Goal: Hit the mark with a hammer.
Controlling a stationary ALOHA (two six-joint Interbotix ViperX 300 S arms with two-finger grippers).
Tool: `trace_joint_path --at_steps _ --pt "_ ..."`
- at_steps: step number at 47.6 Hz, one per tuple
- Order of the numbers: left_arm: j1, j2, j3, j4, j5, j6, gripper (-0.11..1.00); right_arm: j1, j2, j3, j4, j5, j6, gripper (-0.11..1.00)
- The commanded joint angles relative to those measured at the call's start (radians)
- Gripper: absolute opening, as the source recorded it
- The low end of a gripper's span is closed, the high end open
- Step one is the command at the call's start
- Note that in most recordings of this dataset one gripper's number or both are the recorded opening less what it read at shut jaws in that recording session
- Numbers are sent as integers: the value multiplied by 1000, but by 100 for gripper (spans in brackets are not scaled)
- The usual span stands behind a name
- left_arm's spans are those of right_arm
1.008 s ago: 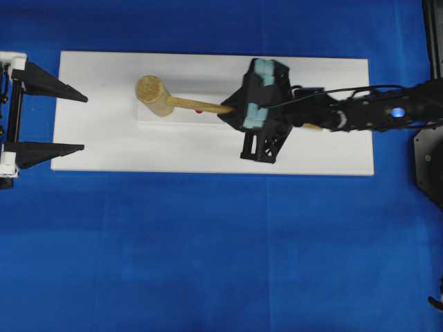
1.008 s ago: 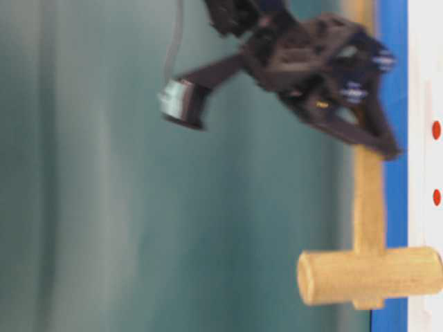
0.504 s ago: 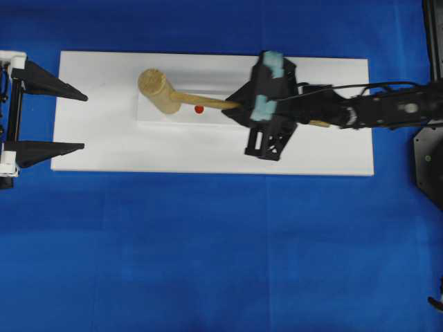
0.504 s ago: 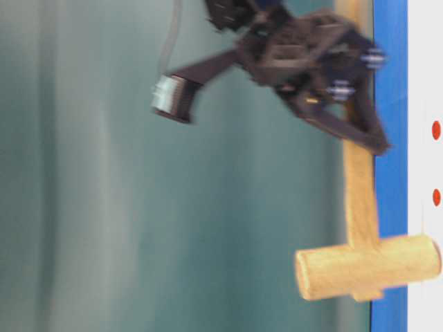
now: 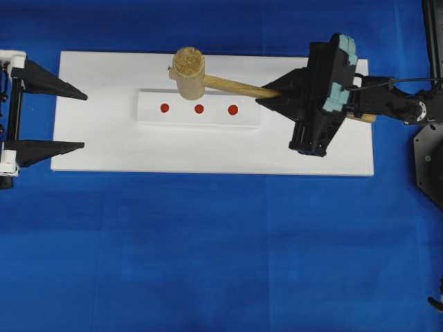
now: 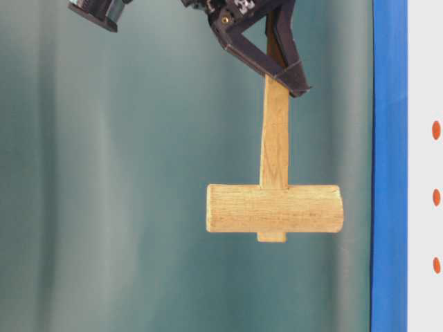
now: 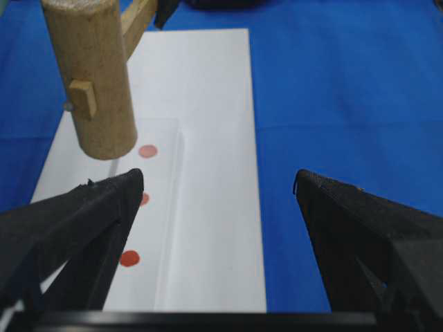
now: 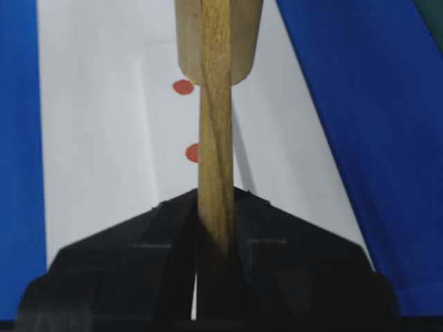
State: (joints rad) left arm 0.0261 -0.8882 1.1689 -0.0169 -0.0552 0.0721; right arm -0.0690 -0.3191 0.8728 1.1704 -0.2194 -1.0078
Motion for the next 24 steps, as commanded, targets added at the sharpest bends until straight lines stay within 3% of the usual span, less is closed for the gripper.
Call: trace_joint_path --at_steps 1,9,18,24 --pt "5 2 -9 -2 -9 -2 89 3 -12 -12 0 -11 2 3" --pt "5 2 -8 -2 -8 -6 89 5 77 -3 5 -8 5 3" --pt "5 2 -9 -2 -9 -5 89 3 232 -11 41 0 29 3" --pt "5 2 -8 0 -9 -8 89 3 218 -6 48 -5 32 3"
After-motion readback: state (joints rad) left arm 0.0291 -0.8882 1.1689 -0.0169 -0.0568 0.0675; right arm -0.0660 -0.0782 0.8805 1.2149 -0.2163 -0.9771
